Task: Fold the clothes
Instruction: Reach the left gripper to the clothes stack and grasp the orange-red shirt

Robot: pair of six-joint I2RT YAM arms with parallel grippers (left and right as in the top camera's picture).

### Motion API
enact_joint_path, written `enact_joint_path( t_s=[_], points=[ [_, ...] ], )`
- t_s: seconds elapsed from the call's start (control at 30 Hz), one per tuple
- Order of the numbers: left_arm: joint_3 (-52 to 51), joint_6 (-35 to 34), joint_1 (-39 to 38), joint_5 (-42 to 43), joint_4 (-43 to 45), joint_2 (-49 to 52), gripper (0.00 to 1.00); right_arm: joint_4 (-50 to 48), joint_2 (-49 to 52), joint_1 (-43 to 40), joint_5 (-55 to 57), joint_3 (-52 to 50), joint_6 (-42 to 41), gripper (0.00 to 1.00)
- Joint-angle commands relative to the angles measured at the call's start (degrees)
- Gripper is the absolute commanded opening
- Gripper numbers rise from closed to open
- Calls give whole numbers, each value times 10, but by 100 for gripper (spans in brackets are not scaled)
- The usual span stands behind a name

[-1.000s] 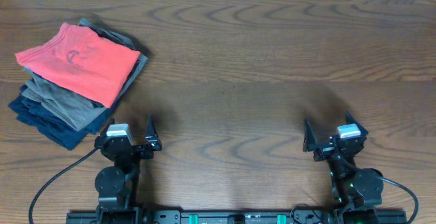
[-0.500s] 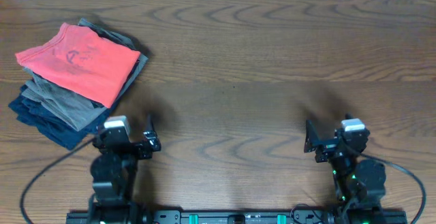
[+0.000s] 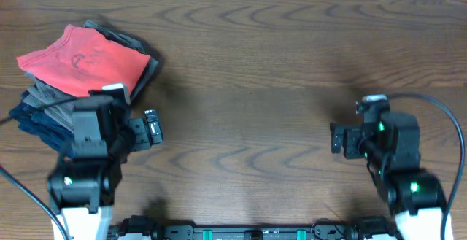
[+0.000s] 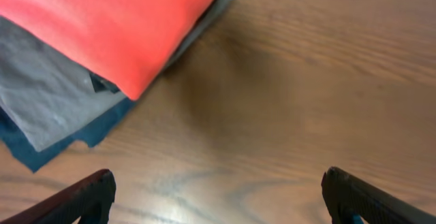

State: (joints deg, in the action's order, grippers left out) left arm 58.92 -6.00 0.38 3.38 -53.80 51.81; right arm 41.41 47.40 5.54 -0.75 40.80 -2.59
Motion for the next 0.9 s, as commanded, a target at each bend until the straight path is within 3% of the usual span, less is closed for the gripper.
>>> enact_joint_path(
  t_s=[0.0, 0.1, 0.27, 0.6, 0.87],
  points=[
    [70, -2, 3, 23, -42, 31, 98, 42, 68, 0, 3, 71, -5, 99],
    [83, -4, 7, 0, -16, 37, 98, 64, 111, 0, 3, 106, -6, 99],
    [83, -80, 66, -78, 57, 63, 98, 62, 126, 0, 4, 113, -6, 99],
    [136, -139, 279, -51, 176, 272, 98, 67, 126, 0, 9, 113, -6, 99],
    [173, -156, 305, -42, 243, 409, 98, 78, 126, 0, 9, 113, -6, 99]
  ],
)
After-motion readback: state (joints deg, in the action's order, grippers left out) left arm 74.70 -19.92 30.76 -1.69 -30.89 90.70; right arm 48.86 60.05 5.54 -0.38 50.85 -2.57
